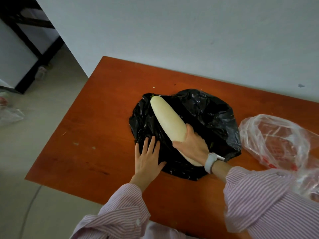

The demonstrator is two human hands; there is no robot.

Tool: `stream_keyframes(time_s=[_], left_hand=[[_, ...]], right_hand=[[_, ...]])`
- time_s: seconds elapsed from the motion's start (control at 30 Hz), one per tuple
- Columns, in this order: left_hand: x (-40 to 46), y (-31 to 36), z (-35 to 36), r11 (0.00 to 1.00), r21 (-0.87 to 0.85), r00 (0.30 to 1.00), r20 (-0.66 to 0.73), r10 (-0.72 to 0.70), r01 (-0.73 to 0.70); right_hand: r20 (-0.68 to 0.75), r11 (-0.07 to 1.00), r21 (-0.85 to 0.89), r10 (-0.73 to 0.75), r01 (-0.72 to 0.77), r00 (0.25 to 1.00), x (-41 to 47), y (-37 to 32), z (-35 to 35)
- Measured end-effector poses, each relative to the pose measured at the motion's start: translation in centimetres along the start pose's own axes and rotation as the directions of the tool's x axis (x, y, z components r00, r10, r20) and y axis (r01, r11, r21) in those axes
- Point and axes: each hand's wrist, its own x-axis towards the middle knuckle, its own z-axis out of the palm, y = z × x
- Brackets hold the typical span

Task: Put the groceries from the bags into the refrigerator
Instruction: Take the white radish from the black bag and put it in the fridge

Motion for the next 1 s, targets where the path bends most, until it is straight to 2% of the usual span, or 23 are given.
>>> stream_keyframes(time_s=[0.13,0.23,0.27,0.3,0.33,0.37,0.4,0.43,0.5,0.57,0.6,0.63,0.7,0.77,0.83,0.87,0.93,1.0], left_hand=[[0.8,-0.3,-0.7,1.000,0.018,0.994,0.105,0.018,-0.020],[1.4,-0.3,-2.0,0.996,-0.084,0.992,0.129,0.005,0.006],[1.6,-0.4,-2.7,0.985,-0.168,0.998,0.058,-0.013,0.023],[1.6,-0.4,-3.5,0.957,-0.287,0.995,-0.077,-0.061,0.037],[1.5,-0.5,-4.5,0.912,-0.410,0.957,-0.258,-0.133,0.016],[1.4,-0.6,-5.8,0.860,-0.509,0.889,-0.409,-0.205,-0.036],[1.4,-0.7,-7.1,0.799,-0.593,0.829,-0.493,-0.263,-0.100],[1.5,-0.7,-8.5,0.719,-0.678,0.807,-0.504,-0.306,-0.151],[2.4,-1.0,-11.0,0.536,-0.837,0.866,-0.344,-0.361,-0.109],[4.0,-1.6,-12.7,0.360,-0.932,0.903,-0.120,-0.412,0.040],[4.5,-1.7,-13.1,0.326,-0.939,0.899,-0.049,-0.435,0.107],[4.7,-1.6,-13.3,0.367,-0.919,0.888,-0.043,-0.458,0.145],[4.3,-0.5,-13.0,0.594,-0.791,0.866,-0.189,-0.463,0.146],[3.2,1.9,-12.3,0.786,-0.618,0.868,-0.371,-0.331,0.036],[2.0,4.8,-11.8,0.895,-0.422,0.865,-0.494,-0.092,-0.146],[1.5,6.1,-11.7,0.919,-0.310,0.844,-0.534,0.046,-0.245],[0.5,8.7,-11.8,0.895,-0.129,0.773,-0.566,0.288,-0.428],[-0.6,11.1,-12.3,0.798,-0.046,0.696,-0.521,0.494,-0.600]], right_hand=[[0.069,0.975,0.221,-0.051,0.034,0.996,-0.5,-1.4,-3.8],[0.075,0.942,0.324,-0.122,0.092,0.990,-1.4,-1.6,-5.4],[0.075,0.928,0.358,-0.138,0.102,0.988,-1.8,-1.6,-5.7],[0.072,0.912,0.394,-0.155,0.115,0.985,-2.2,-1.5,-5.9],[0.066,0.896,0.424,-0.176,0.132,0.982,-2.6,-1.5,-6.1],[0.059,0.879,0.450,-0.204,0.156,0.977,-3.1,-1.5,-6.4],[0.054,0.861,0.475,-0.231,0.178,0.971,-3.6,-1.5,-6.7],[0.056,0.846,0.500,-0.247,0.187,0.967,-4.0,-1.4,-7.0],[0.086,0.827,0.538,-0.244,0.161,0.966,-4.7,-1.1,-8.0],[0.100,0.839,0.523,-0.237,0.151,0.966,-5.2,-0.4,-8.9],[0.097,0.866,0.473,-0.233,0.161,0.968,-5.6,0.2,-9.3],[0.084,0.895,0.410,-0.229,0.176,0.970,-6.0,0.9,-9.4],[0.044,0.926,0.333,-0.206,0.180,0.978,-6.9,2.6,-9.5],[0.014,0.934,0.320,-0.175,0.161,0.985,-8.1,4.6,-9.3],[-0.014,0.936,0.320,-0.152,0.148,0.988,-9.6,6.4,-9.3],[-0.036,0.934,0.323,-0.147,0.150,0.989,-10.5,7.2,-9.4],[-0.098,0.937,0.309,-0.141,0.165,0.985,-12.5,8.6,-10.0],[-0.156,0.948,0.273,-0.122,0.162,0.980,-15.1,10.2,-10.8]])
